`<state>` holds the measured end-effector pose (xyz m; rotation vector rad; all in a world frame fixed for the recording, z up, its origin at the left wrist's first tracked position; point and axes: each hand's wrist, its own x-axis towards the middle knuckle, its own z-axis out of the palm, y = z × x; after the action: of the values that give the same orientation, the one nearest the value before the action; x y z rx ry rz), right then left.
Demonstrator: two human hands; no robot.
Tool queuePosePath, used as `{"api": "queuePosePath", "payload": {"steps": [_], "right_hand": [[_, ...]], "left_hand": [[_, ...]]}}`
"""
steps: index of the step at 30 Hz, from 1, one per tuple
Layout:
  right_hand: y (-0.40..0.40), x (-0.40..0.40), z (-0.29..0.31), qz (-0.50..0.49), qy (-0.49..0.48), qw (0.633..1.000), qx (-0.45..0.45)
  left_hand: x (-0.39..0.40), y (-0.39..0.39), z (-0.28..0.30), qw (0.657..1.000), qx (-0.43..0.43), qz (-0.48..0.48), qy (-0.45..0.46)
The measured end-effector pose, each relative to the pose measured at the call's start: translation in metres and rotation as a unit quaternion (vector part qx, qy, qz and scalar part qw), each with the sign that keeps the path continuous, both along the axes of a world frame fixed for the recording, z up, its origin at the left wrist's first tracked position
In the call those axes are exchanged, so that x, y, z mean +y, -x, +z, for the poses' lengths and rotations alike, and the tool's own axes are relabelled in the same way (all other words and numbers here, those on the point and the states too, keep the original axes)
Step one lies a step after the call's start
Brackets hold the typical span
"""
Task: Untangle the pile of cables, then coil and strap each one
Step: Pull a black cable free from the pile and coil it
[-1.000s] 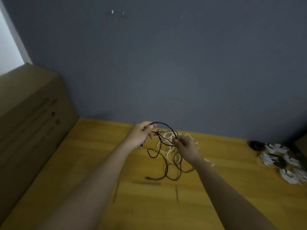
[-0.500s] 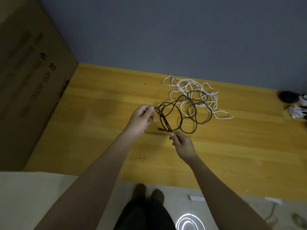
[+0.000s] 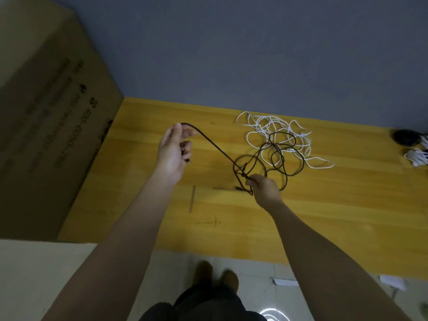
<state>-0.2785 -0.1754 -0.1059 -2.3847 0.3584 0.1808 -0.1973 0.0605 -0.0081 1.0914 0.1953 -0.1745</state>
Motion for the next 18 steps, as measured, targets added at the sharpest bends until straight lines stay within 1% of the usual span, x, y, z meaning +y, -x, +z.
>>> {"api": "queuePosePath", "payload": {"steps": [1,2,3,5,7,8,10,13,15,18], "right_hand": [[-0.006,0.007,0.009,-0.032,-0.038,0.998,-0.042],[-0.012,0.013,0.020,-0.067,-0.096,0.990,-0.083],[-0.017,0.020,0.032,-0.098,-0.163,0.975,-0.117],[-0.025,0.029,0.057,-0.136,-0.279,0.936,-0.167],[-0.031,0.035,0.083,-0.147,-0.347,0.905,-0.197],[-0.034,0.037,0.096,-0.148,-0.370,0.893,-0.208],[-0.038,0.042,0.116,-0.140,-0.380,0.885,-0.231],[-0.038,0.044,0.136,-0.114,-0.354,0.891,-0.261],[-0.036,0.040,0.143,-0.109,-0.351,0.891,-0.267],[-0.033,0.030,0.148,-0.111,-0.358,0.888,-0.268]], "left_hand": [[0.006,-0.003,0.004,1.000,-0.005,0.010,0.003],[0.011,-0.007,0.008,1.000,-0.010,0.017,-0.008],[0.015,-0.010,0.012,0.999,-0.013,0.017,-0.033],[0.018,-0.012,0.019,0.992,-0.014,-0.013,-0.123],[0.010,-0.008,0.027,0.973,-0.026,-0.074,-0.219],[0.003,-0.005,0.030,0.961,-0.042,-0.102,-0.253],[-0.016,0.001,0.036,0.938,-0.082,-0.145,-0.305],[-0.045,0.007,0.045,0.903,-0.106,-0.202,-0.363],[-0.058,0.009,0.049,0.894,-0.114,-0.237,-0.362],[-0.074,0.008,0.055,0.886,-0.142,-0.257,-0.358]]}}
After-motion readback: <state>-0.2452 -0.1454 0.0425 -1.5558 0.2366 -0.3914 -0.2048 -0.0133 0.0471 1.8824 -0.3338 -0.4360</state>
